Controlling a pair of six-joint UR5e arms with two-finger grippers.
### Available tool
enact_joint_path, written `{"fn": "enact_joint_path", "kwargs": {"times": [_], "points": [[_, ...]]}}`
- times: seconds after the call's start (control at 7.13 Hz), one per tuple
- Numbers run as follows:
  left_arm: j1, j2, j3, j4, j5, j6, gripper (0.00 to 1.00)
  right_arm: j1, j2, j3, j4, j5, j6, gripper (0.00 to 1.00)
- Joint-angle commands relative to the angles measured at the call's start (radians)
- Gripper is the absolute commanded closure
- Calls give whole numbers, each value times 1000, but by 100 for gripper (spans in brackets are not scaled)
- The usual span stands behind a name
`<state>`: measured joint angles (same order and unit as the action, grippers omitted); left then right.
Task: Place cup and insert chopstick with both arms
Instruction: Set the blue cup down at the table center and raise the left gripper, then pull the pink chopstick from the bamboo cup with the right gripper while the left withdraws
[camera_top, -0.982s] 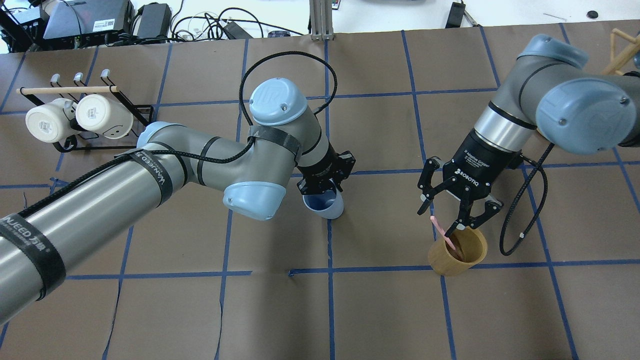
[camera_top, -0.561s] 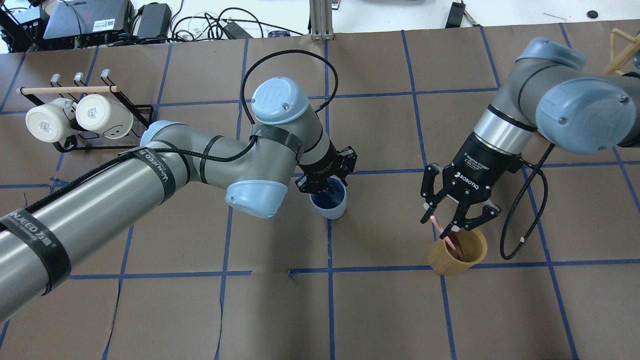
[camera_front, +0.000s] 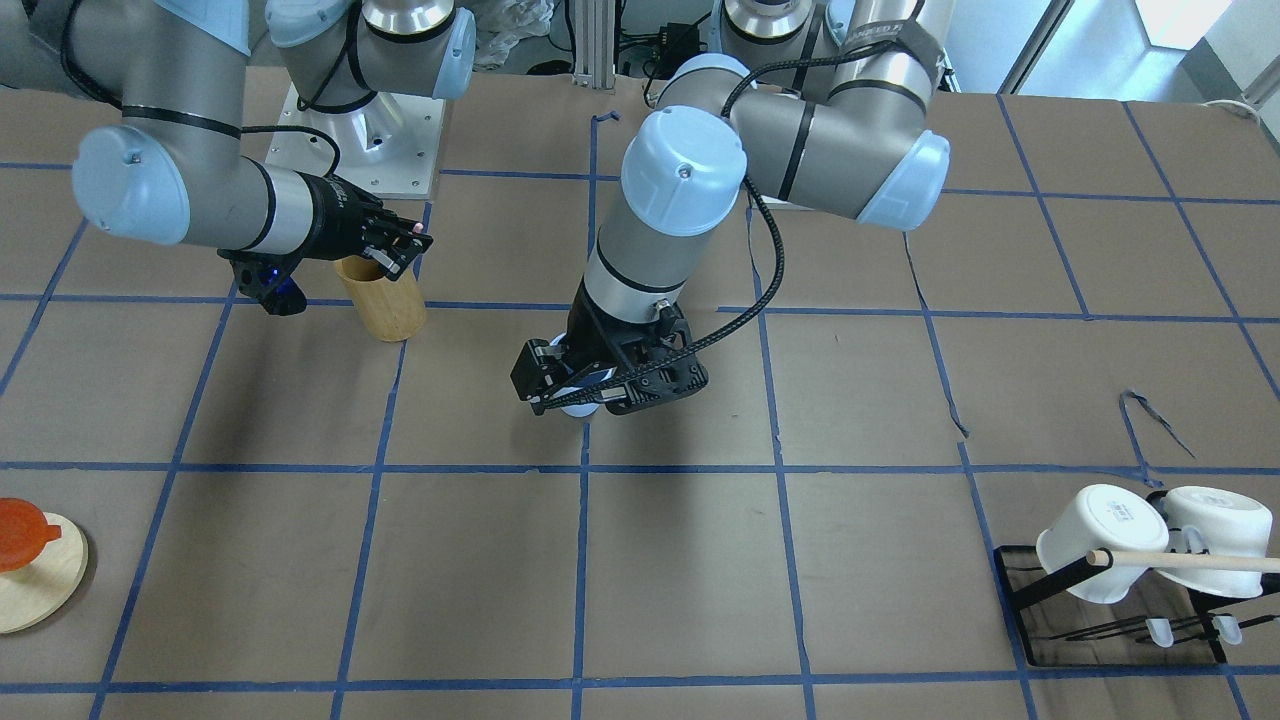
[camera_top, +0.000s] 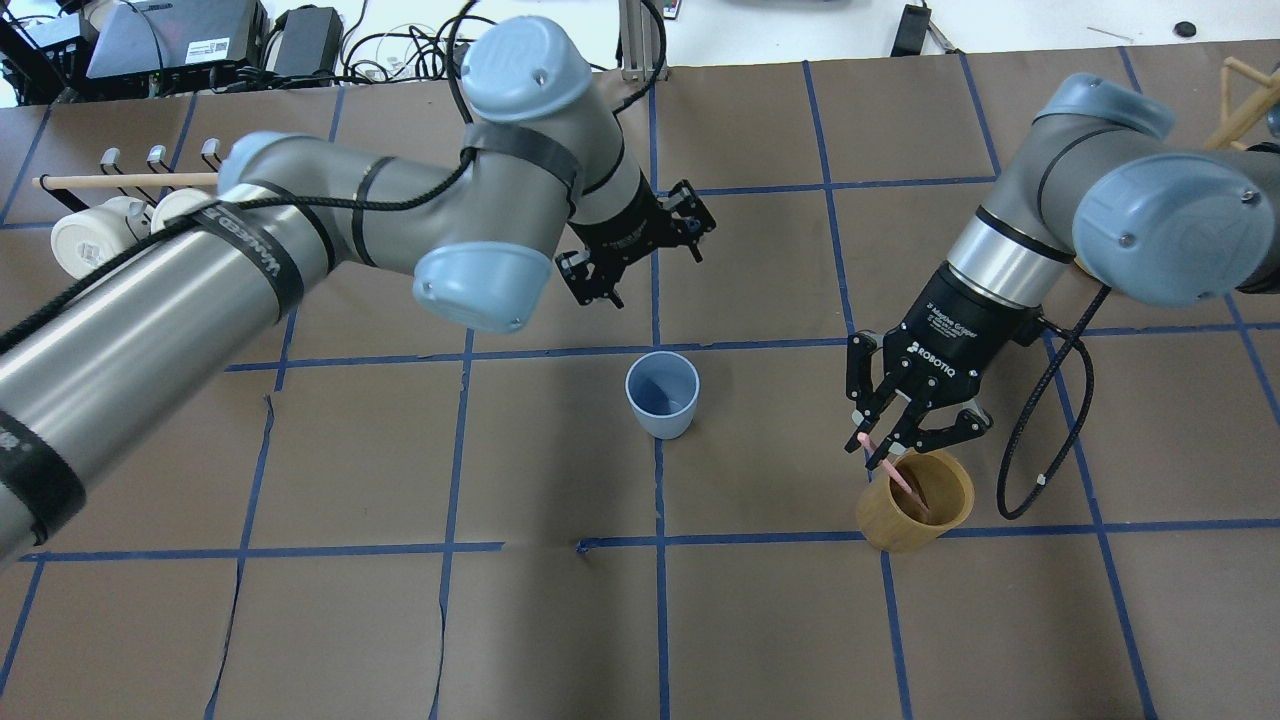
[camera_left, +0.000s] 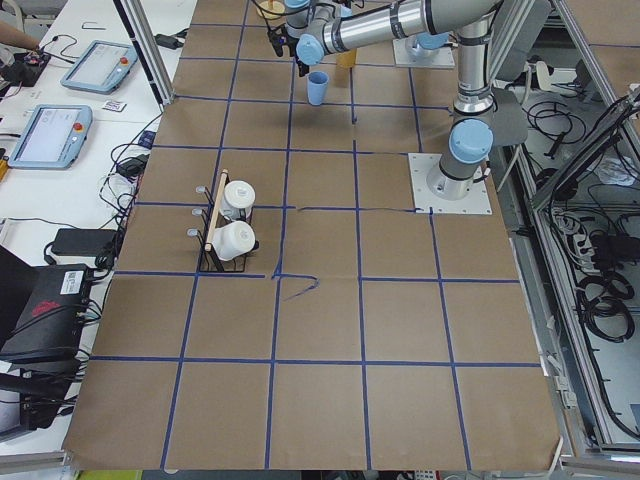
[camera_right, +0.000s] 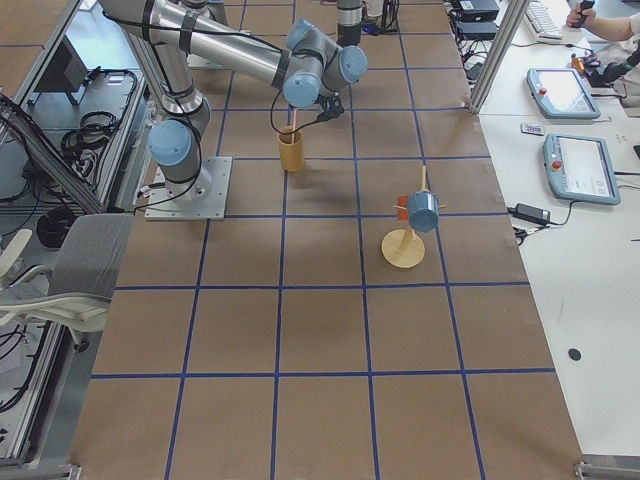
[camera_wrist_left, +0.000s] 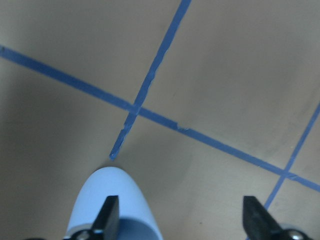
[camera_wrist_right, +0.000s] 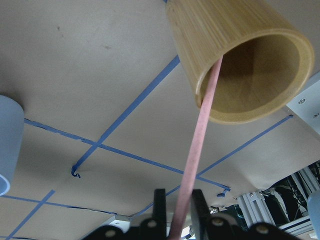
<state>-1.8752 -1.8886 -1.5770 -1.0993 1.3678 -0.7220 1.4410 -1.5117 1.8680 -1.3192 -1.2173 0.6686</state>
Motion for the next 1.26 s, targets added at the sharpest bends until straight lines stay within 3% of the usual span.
{"fn": "enact_joint_path", "kwargs": {"times": [0.0,0.28,0.56,0.84,1.12], "points": [[28,66,154,-262,20,176,0,-4,-8,-19,12,4,25,75],[127,155,161,-449,25,436,0,-4,-10,-64,89,4,28,83],[214,235,153,-581,161,664,0,-5,-12,-134,177,7,48,83],[275,272,138,-625,212,747,0,-5,-12,-191,254,68,51,83],[274,345,2,-593,203,741,0,-4,-13,-277,352,73,51,83]]}}
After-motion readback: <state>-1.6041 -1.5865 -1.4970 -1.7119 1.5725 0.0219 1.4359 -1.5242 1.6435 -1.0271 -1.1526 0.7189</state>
